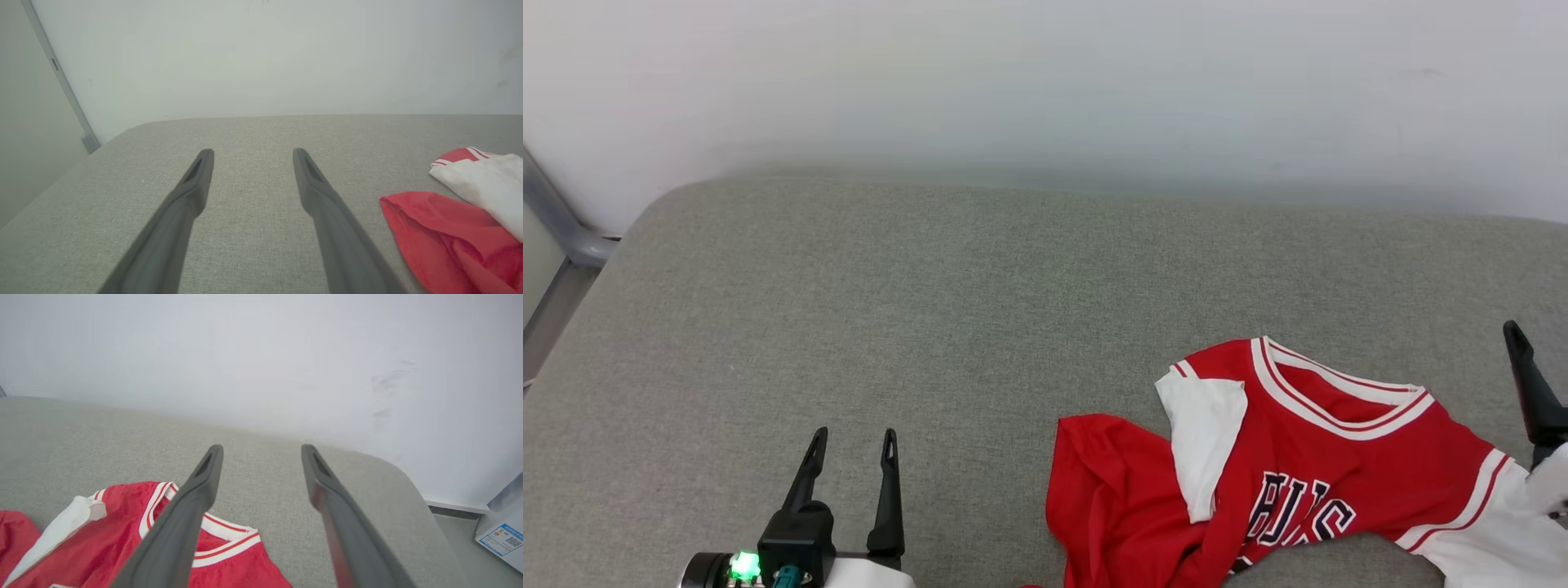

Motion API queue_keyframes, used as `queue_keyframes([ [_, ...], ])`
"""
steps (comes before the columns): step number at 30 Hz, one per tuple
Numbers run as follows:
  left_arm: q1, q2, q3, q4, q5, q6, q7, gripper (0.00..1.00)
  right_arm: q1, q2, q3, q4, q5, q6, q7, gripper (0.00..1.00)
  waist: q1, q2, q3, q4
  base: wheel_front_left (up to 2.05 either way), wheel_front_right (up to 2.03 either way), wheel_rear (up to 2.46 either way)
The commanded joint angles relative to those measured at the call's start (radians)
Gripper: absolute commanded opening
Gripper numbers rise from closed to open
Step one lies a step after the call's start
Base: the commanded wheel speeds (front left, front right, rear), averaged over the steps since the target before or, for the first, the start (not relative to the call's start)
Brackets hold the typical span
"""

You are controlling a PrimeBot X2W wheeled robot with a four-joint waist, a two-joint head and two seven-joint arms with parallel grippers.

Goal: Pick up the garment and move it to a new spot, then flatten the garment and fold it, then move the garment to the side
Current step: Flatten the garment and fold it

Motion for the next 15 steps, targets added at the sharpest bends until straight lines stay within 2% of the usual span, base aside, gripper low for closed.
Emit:
queue_keyframes([
  [1,0.013,0.004,0.003,-0.003,0.006,-0.005,-0.003,1.0,0.038,0.072,-0.034,-0.065,-0.057,-0.001,-0.037,1.0,0.0,0.0,-0.009,-0.002,0.0,0.0,0.0],
  [8,-0.018,0.02,0.002,-0.019,0.012,-0.02,-0.003,1.0,0.167,0.281,-0.104,-0.241,-0.189,-0.001,-0.094,1.0,0.0,0.0,-0.016,-0.005,0.0,0.0,0.0],
  [11,-0.053,0.036,0.001,-0.031,0.018,-0.034,-0.003,1.0,0.215,0.336,-0.104,-0.282,-0.207,-0.001,-0.083,1.0,0.0,0.0,-0.014,-0.015,0.0,0.0,0.0],
  [15,-0.13,0.074,-0.006,-0.041,0.022,-0.068,-0.003,1.0,0.256,0.377,-0.103,-0.304,-0.21,-0.001,-0.076,1.0,0.0,0.0,-0.007,-0.033,0.0,0.0,0.0],
])
